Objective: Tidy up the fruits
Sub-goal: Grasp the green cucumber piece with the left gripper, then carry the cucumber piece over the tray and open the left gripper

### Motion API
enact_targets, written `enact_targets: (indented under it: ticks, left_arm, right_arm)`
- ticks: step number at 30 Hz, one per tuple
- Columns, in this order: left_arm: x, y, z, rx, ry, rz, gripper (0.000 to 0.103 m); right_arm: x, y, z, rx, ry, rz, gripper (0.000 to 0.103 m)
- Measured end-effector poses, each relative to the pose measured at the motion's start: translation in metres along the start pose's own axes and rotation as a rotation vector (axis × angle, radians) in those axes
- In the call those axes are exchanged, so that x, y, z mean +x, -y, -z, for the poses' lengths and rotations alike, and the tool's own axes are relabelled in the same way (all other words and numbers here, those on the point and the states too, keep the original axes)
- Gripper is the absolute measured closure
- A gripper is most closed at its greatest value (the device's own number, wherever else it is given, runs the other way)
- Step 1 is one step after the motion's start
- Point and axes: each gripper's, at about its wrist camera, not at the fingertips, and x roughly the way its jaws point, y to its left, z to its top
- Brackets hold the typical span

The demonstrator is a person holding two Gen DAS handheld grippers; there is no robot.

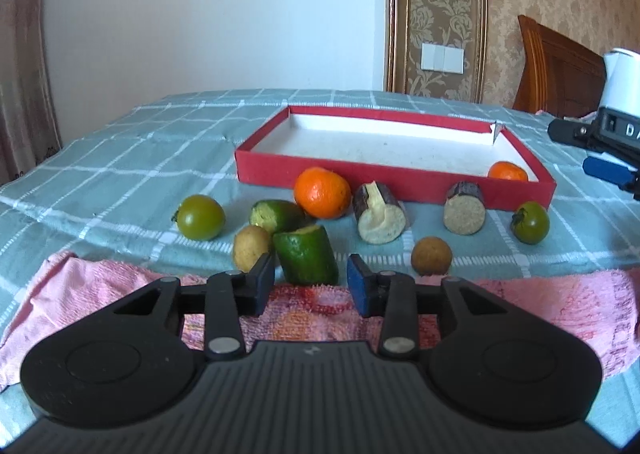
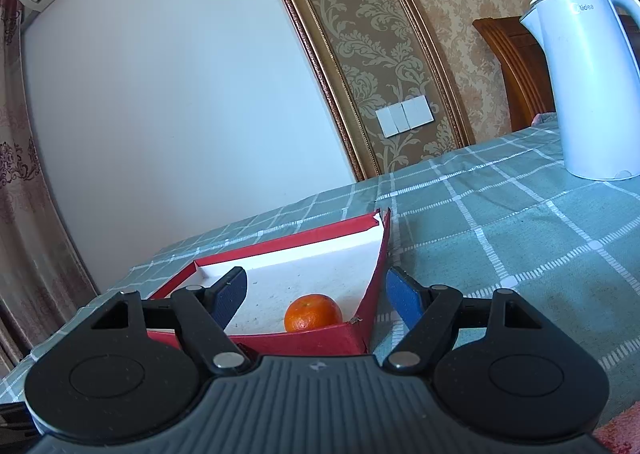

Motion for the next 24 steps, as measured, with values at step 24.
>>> enact_targets:
  ticks: [24]
  left_arm:
    - [0.000, 0.014, -0.031, 0.013, 0.006, 0.037, 0.076]
  right_arm:
    - [-0.001, -0.002, 0.002, -0.002, -0.002, 0.000, 0.026]
